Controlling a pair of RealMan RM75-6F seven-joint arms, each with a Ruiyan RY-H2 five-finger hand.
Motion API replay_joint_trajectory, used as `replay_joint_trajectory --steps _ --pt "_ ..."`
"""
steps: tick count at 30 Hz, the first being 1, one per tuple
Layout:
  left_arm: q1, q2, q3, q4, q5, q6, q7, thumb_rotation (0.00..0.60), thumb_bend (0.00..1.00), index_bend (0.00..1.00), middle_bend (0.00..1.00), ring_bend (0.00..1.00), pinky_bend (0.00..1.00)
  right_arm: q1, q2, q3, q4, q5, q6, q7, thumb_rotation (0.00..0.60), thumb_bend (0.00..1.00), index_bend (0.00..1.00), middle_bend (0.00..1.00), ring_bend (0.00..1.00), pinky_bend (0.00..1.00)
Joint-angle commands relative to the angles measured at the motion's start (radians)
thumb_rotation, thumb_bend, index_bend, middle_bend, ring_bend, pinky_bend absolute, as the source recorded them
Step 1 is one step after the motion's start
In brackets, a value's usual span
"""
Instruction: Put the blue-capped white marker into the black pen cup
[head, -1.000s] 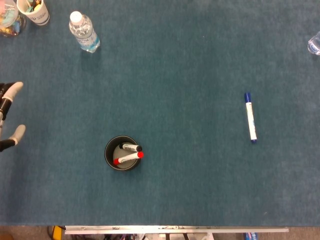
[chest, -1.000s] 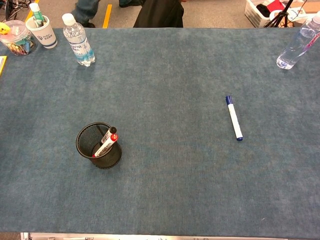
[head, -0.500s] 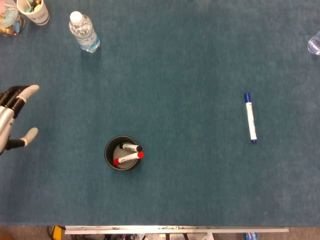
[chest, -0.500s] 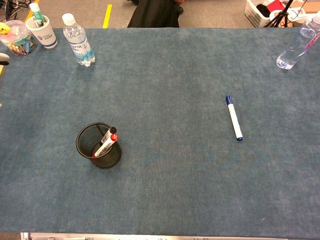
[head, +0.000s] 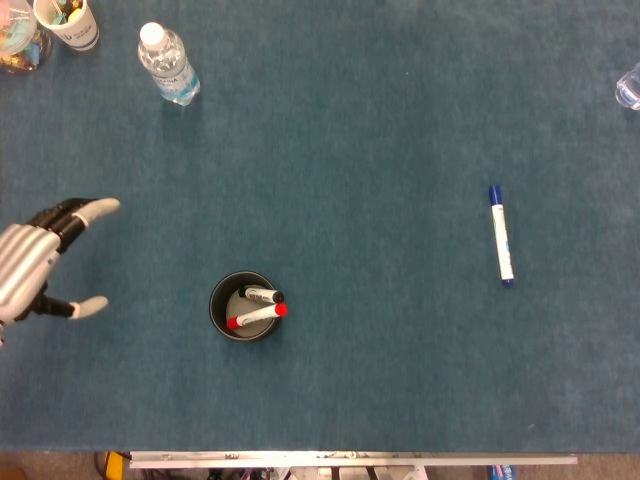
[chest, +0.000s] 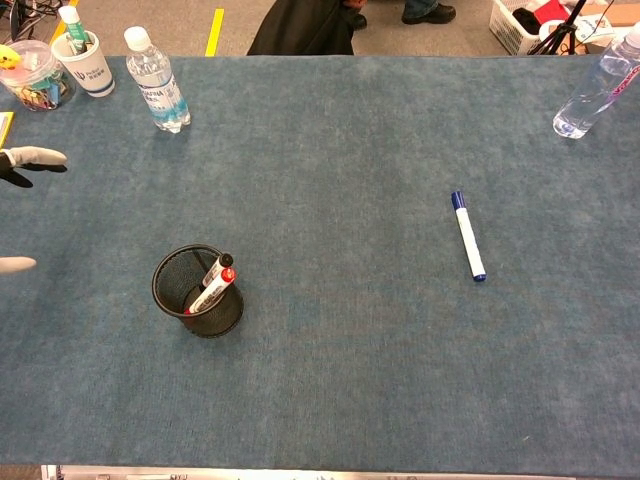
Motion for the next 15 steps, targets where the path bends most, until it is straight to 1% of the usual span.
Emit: replay_joint_trajectory --steps 1,6,15 --pt "-0.023 -0.003 0.037 -0.002 0.044 -0.005 -0.080 0.600 0.11 0.09 0.14 0.12 0.20 -0.001 0.000 -0.002 -0.003 -0.002 0.002 -0.005 0.600 0.18 0.31 0.33 0.28 0.39" --pt "-0.041 -0.026 0.053 -0.008 0.075 -0.001 -0.099 0.600 0.10 0.06 0.13 0.11 0.20 0.001 -0.001 -0.002 -0.005 -0.001 -0.001 -0.003 0.600 0.18 0.31 0.33 0.28 0.39" --pt "-0.096 -0.085 0.079 -0.003 0.111 -0.042 -0.135 0.600 0.10 0.06 0.12 0.10 0.19 0.000 0.000 -0.005 0.002 0.002 0.000 0.000 0.600 0.18 0.31 0.33 0.28 0.39"
